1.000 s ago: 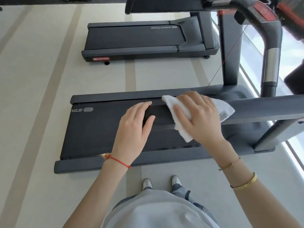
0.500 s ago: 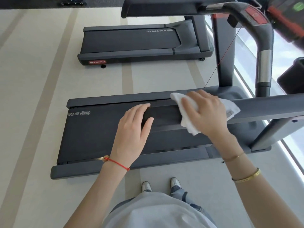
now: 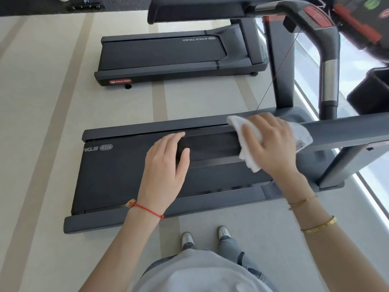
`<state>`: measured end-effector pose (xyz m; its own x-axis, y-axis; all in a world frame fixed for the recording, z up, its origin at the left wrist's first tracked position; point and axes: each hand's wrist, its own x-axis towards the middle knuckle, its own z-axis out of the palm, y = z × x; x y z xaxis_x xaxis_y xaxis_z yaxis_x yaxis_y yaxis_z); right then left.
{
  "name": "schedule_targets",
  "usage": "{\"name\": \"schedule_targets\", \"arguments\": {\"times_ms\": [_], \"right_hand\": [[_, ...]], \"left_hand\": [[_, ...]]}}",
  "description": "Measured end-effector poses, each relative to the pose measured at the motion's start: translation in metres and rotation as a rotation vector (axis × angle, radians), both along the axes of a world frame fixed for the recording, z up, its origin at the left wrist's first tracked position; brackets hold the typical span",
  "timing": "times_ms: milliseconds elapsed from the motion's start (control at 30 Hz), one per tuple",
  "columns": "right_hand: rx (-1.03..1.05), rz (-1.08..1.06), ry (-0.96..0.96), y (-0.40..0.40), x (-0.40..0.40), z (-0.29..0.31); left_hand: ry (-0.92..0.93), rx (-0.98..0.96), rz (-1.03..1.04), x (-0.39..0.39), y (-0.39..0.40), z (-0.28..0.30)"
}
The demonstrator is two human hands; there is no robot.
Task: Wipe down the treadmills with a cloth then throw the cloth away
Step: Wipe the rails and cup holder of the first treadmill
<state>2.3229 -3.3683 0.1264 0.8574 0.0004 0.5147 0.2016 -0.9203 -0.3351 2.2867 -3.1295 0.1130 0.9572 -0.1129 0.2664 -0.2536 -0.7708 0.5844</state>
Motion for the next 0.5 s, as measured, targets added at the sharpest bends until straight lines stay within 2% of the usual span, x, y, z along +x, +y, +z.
{"name": "schedule_targets", "arguments": {"times_ms": [100, 233, 333, 500], "right_hand": [[0.022, -0.105, -0.023, 0.015, -0.001, -0.003], [-0.041, 0.151, -0.055, 0.041, -0.014, -0.016], [-0.071, 0.221, -0.059, 0.008, -0.009, -0.015], [-0.053, 0.119, -0.072, -0.076, 0.000, -0.009]], "left_hand": [[-0.024, 0.032, 0.014, 0.002, -0.007, 0.005], [-0.060, 0.089, -0.025, 0.010, -0.030, 0.012], [-0.066, 0.140, -0.011, 0.014, -0.052, 0.016], [-0.088, 0.180, 0.015, 0.018, -0.096, 0.016]]}}
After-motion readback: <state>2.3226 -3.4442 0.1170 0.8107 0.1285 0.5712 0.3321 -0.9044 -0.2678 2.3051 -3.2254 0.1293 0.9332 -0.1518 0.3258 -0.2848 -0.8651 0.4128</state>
